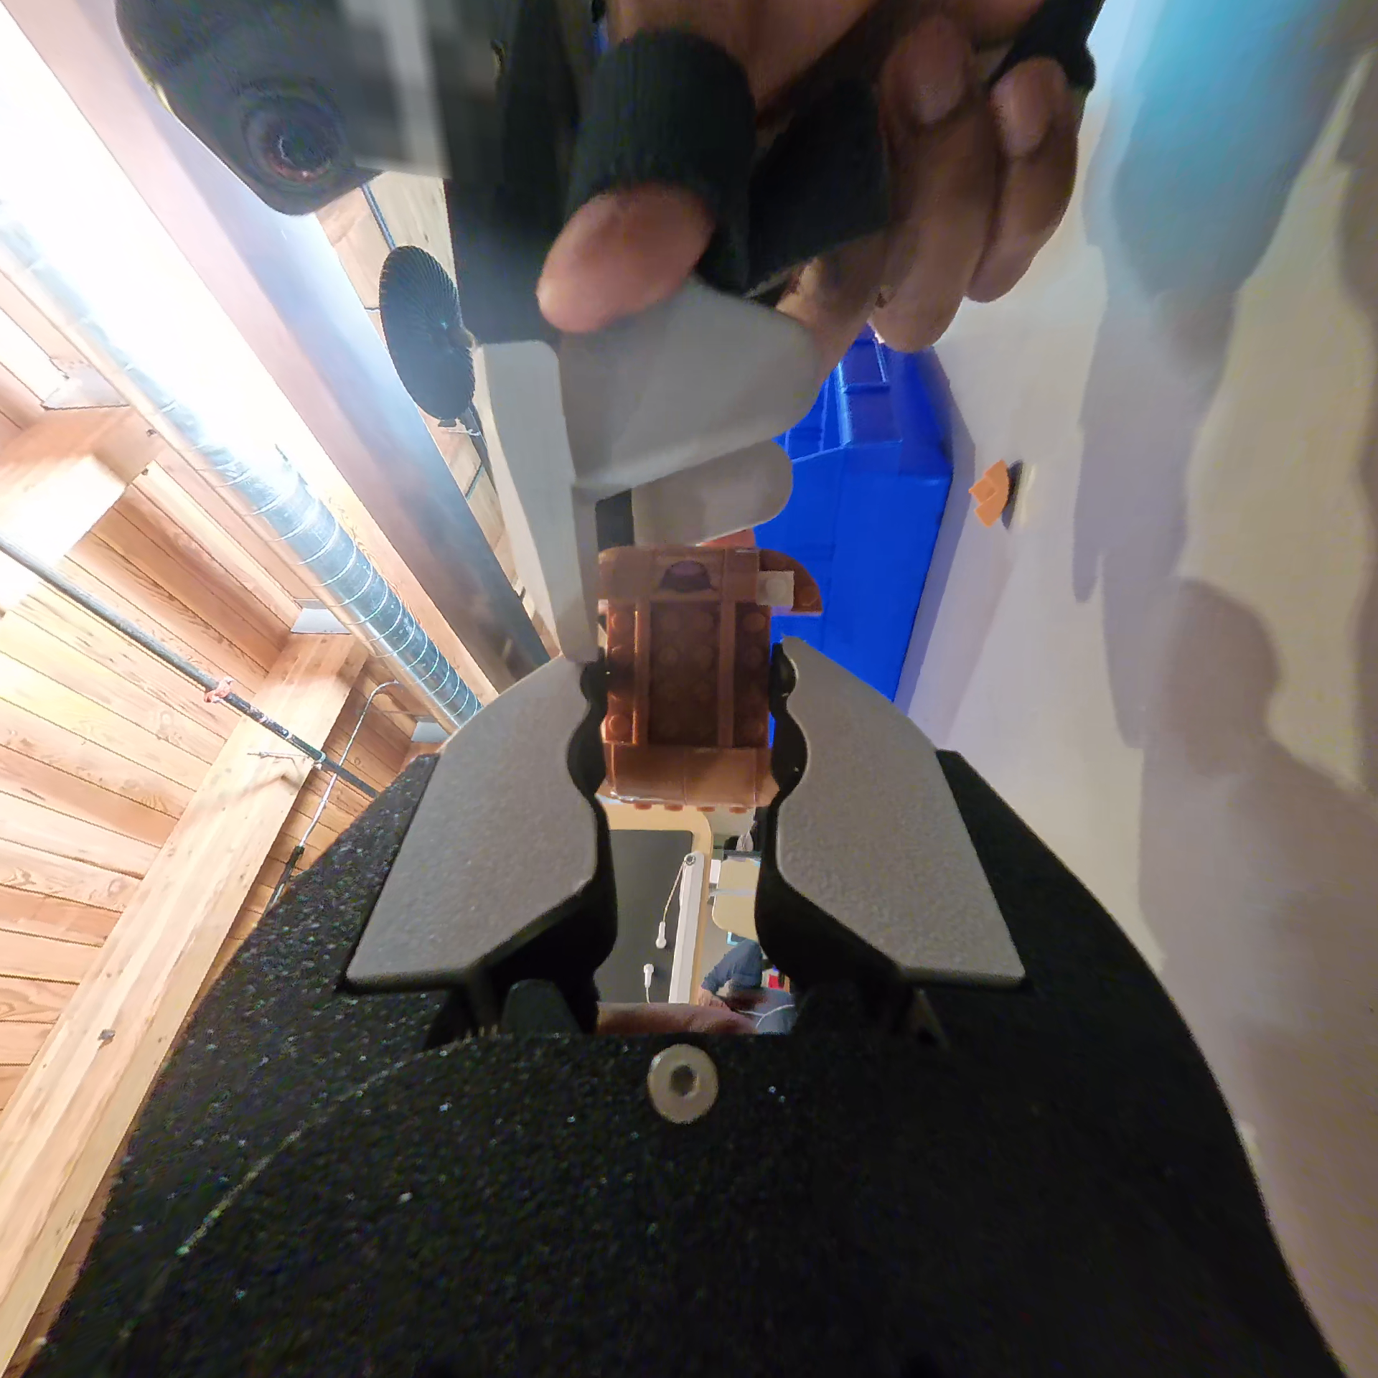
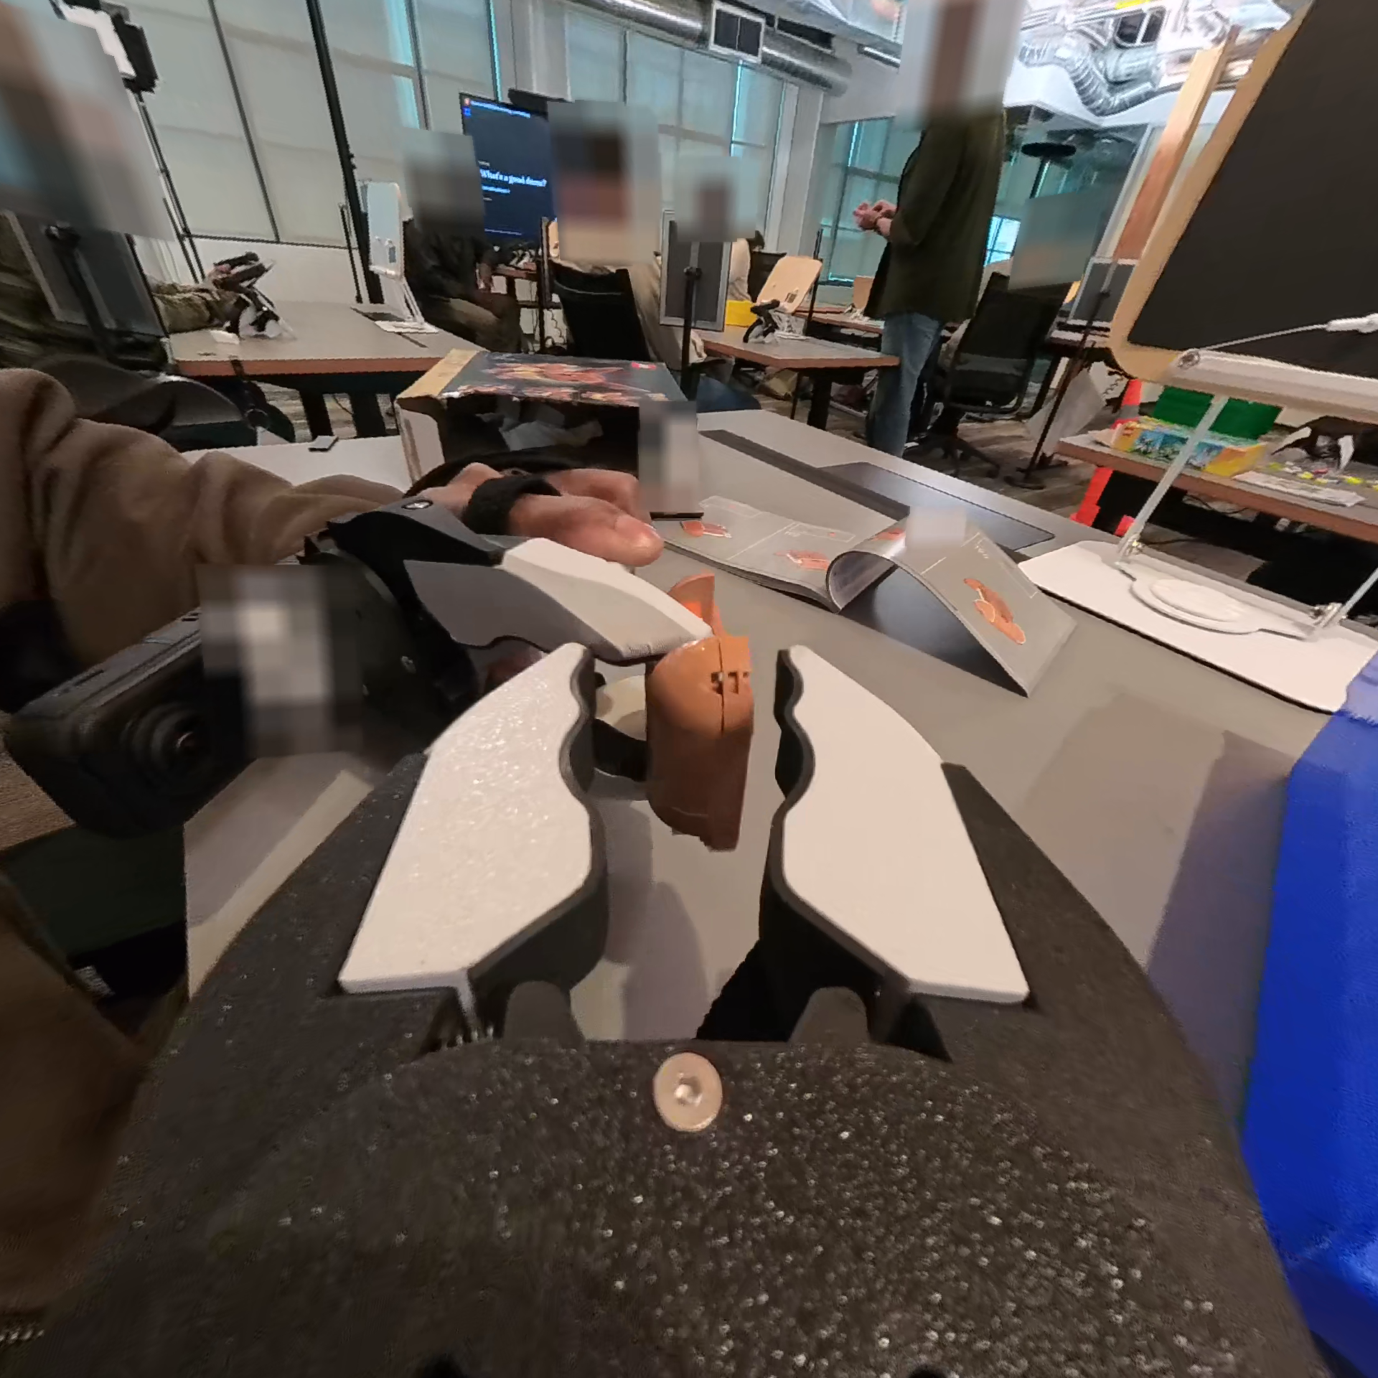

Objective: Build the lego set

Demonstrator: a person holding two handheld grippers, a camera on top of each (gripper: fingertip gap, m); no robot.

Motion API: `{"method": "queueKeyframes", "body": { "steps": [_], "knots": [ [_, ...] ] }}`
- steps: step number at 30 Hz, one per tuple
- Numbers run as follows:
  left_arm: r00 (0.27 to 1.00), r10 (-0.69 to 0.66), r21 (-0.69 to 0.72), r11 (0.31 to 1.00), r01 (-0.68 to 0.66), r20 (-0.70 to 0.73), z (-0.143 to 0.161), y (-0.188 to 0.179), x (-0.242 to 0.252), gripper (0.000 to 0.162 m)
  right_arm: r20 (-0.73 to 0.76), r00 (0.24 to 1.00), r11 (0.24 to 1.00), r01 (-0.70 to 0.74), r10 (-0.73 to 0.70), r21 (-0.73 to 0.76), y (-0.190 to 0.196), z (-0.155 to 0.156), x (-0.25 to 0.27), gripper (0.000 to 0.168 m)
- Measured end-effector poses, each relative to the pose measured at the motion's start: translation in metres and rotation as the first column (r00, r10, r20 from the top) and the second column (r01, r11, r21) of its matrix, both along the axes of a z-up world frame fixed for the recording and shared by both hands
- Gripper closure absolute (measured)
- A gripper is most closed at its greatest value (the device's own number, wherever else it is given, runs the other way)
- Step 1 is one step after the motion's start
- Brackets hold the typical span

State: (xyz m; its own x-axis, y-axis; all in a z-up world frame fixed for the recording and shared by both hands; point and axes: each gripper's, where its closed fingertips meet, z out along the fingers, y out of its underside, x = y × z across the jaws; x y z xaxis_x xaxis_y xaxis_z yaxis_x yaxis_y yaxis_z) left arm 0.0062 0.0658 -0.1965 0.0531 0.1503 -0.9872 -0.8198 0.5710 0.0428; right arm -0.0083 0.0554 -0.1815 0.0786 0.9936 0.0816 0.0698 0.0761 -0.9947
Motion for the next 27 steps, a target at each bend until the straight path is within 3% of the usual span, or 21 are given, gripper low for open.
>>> {"method": "queueKeyframes", "body": {
  "steps": [8,27],
  "knots": [
    [1.000,-0.019,-0.010,1.000,0.019,0.020,0.0021,-0.0012,-0.0004,0.121,-0.030,0.999,0.999,-0.028,0.028,0.027,-0.0029,0.0052,0.0031,0.144],
    [1.000,-0.006,-0.016,1.000,0.006,0.008,0.0001,-0.0008,0.0006,0.121,0.009,0.999,0.998,-0.053,0.053,0.032,-0.0036,0.0021,0.0035,0.146]
  ]
}}
